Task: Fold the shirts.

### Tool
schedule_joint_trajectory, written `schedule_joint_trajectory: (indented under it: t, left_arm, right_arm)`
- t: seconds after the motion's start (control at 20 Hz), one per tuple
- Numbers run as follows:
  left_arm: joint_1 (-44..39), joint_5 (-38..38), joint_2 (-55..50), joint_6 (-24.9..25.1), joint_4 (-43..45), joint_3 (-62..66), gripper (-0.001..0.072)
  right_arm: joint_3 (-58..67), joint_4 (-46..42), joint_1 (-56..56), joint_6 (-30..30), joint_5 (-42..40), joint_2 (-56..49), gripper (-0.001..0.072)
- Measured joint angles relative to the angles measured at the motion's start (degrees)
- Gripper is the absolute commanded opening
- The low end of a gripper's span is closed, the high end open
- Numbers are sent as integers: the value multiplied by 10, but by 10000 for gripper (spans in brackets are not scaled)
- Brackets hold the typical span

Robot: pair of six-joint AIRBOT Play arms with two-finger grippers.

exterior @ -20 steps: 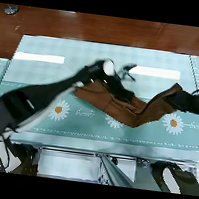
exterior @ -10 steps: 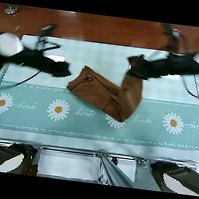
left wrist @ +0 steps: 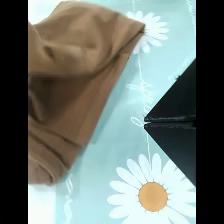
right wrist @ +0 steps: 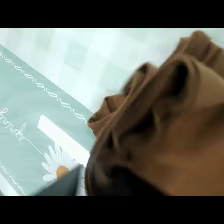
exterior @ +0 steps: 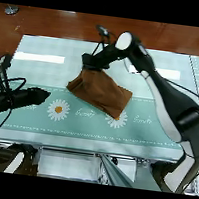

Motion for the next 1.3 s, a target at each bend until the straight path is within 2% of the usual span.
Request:
schedule_joint_trajectory:
  t: [0.2,0.35,0.45,0.55,0.65,0.75,0.85,0.95,1.1,1.3]
  left_arm:
    - [2,45,-10,-12,-16,-28,24]
    - [2,60,-21,-14,-22,-35,24]
    - [2,66,-25,-17,-24,-37,24]
    - [2,67,-26,-17,-26,-38,25]
    - [2,69,-28,-17,-26,-39,25]
    - [-2,70,-28,-18,-26,-39,25]
    - [-11,71,-28,-18,-26,-40,25]
    - [-19,83,-28,-18,-26,-40,25]
    - [-30,101,-28,-18,-26,-41,25]
    - [-37,111,-28,-18,-26,-41,25]
  right_arm:
    - [26,54,-32,-23,49,-18,624]
    - [31,63,-116,-46,131,37,625]
    - [6,31,-181,-63,179,104,625]
    - [-81,-26,-240,-73,191,195,625]
    - [-238,-62,-288,-74,145,300,625]
    - [-434,-63,-321,-50,53,405,625]
    - [-624,7,-336,-37,-49,483,625]
    - [-762,101,-338,-61,-126,519,625]
    - [-854,190,-319,-101,-185,508,625]
    - [-844,241,-285,-136,-198,431,624]
